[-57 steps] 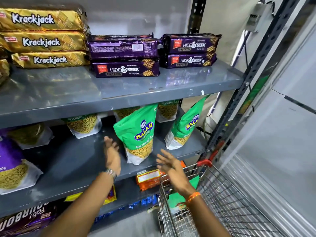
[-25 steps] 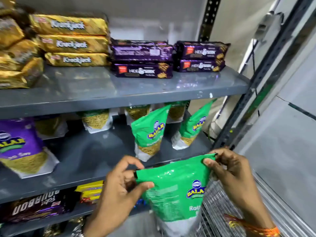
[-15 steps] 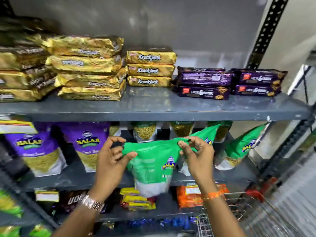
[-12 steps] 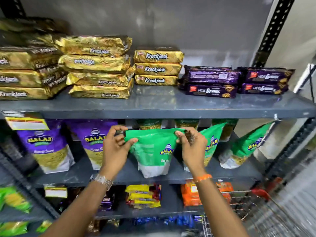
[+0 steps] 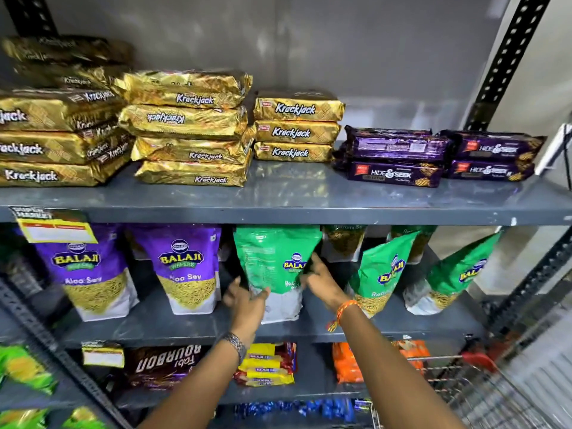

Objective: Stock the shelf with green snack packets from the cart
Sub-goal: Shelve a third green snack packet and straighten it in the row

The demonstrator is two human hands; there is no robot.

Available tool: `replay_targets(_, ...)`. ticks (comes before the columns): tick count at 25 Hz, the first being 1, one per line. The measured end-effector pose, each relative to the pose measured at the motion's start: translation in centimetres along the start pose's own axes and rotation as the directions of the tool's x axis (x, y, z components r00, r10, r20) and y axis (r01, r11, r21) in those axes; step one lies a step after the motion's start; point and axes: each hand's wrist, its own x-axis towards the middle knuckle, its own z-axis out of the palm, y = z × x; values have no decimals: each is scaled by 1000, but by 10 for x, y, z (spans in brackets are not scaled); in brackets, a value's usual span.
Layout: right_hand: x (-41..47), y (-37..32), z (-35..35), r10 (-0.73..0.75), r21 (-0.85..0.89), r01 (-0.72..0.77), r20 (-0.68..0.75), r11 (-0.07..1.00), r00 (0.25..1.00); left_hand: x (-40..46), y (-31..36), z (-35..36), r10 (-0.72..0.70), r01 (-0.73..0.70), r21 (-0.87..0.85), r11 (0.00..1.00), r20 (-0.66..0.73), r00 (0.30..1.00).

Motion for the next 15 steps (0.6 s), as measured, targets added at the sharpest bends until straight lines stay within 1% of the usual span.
replay_targets(1, 1, 5, -1, 19, 8, -19, 33, 1000, 999, -8, -5, 7, -91, 91, -34, 995, 11, 996)
replay_targets(2, 0, 10, -1, 28, 15, -28, 37, 999, 999, -15, -10, 13, -132, 136, -58, 989, 59, 989)
replay_targets(3, -1, 14, 0, 39, 27, -40, 28, 999, 999, -19, -14, 16, -129, 136, -60, 989, 108, 986)
replay_targets(5, -11, 15, 3, 71, 31, -71, 4, 997, 997, -15, -25, 18, -62, 65, -13, 998, 155, 986)
replay_targets(6, -19, 16, 5, 61, 12, -61, 8, 998, 998, -13, -29, 18, -33, 35, -10, 999, 175, 984)
replay_targets(7, -29, 17, 6, 42, -14, -41, 27, 999, 999, -12, -30, 17, -18, 23, -24, 999, 205, 979)
replay_targets(9, -47, 20, 12, 35, -14, -34, 72, 999, 997, -5, -38, 12, 23, -8, -57, 998, 276, 961)
replay_targets(10, -57, 23, 10, 51, 2, -51, 54, 999, 997, 0, -41, 13, 74, -53, -71, 996, 347, 935)
replay_targets(11, -66, 25, 4, 71, 25, -72, 46, 997, 996, 5, -41, 17, 116, -97, -66, 993, 433, 894)
replay_targets(12, -70, 24, 5, 84, 62, -90, 88, 994, 993, 14, -43, 9, 118, -125, -18, 992, 484, 867)
replay_targets(13, -74, 25, 1, 87, 98, -98, 118, 990, 989, 22, -44, 5, 96, -154, 68, 986, 524, 846)
replay_targets(14, -77, 28, -4, 70, 138, -85, 110, 987, 991, 25, -42, 2, 77, -189, 153, 970, 543, 836)
replay_targets(15, -82, 34, -10, 43, 176, -46, 18, 983, 999, 26, -43, -2, 85, -232, 222, 947, 523, 848)
